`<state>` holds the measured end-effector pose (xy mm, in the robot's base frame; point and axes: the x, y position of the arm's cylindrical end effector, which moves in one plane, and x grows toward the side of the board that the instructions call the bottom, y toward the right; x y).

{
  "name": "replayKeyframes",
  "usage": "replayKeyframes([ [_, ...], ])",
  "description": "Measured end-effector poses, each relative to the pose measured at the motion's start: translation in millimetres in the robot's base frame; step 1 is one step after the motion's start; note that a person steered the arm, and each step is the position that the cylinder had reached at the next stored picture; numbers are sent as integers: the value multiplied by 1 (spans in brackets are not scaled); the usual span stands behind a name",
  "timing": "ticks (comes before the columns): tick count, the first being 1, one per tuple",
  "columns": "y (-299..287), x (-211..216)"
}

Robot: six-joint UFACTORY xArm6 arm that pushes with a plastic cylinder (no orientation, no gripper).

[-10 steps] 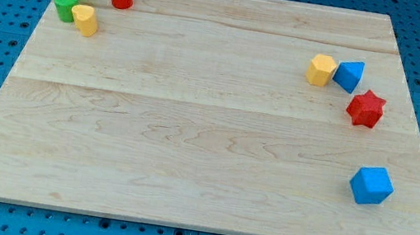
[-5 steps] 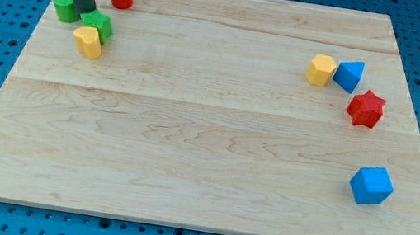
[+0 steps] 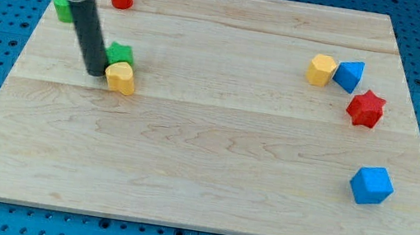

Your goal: Place the yellow heart below to the yellow hexagon

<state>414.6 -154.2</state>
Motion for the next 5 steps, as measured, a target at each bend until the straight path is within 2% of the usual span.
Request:
replayKeyframes([
  [1, 44, 6],
  [3, 61, 54],
  [5, 110, 58],
])
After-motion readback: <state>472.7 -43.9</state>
